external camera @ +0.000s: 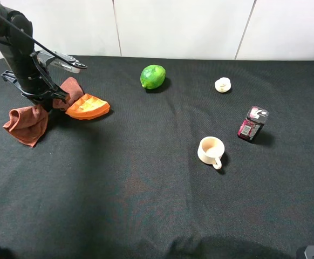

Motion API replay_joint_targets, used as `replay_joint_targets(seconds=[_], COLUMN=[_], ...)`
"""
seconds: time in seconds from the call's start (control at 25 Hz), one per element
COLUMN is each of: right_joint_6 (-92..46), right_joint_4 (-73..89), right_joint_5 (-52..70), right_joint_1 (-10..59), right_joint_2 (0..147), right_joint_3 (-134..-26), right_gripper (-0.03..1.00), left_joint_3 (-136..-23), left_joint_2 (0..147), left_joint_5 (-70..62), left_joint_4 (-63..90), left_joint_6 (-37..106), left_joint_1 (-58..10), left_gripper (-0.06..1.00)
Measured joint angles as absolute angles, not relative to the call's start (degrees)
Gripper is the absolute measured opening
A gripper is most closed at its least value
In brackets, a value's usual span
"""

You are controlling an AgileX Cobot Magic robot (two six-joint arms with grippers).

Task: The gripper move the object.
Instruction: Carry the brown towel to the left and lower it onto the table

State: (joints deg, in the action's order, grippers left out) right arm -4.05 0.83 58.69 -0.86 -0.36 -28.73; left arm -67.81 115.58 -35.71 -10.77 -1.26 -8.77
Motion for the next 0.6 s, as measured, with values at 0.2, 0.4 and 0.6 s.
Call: replay_joint_targets(seconds=[0.2,0.4,0.6], right_joint_6=[-4.1,-4.1,-4.1], right_joint_4=[0.8,0.8,0.8], right_joint_5=[58.7,58.7,58.7], right_joint_1=[-0.9,-0.9,-0.9], right_joint_2=[-0.4,-0.4,-0.4], right_joint_3=[-28.7,-28.7,-28.7], right_gripper=[0.69,0.69,0.69], left_joint_3=[-67.8,-67.8,-67.8], left_joint_2=[115.6,117.3,117.6], left_joint_5=[-35.7,-36.0,-36.2], left_joint_4=[-10.8,-10.7,-10.7], left_joint_6=[-1.3,-1.1,-0.8], left_joint_1=[-8.8,-8.8,-8.8], left_gripper=[0.18,0.18,0.18])
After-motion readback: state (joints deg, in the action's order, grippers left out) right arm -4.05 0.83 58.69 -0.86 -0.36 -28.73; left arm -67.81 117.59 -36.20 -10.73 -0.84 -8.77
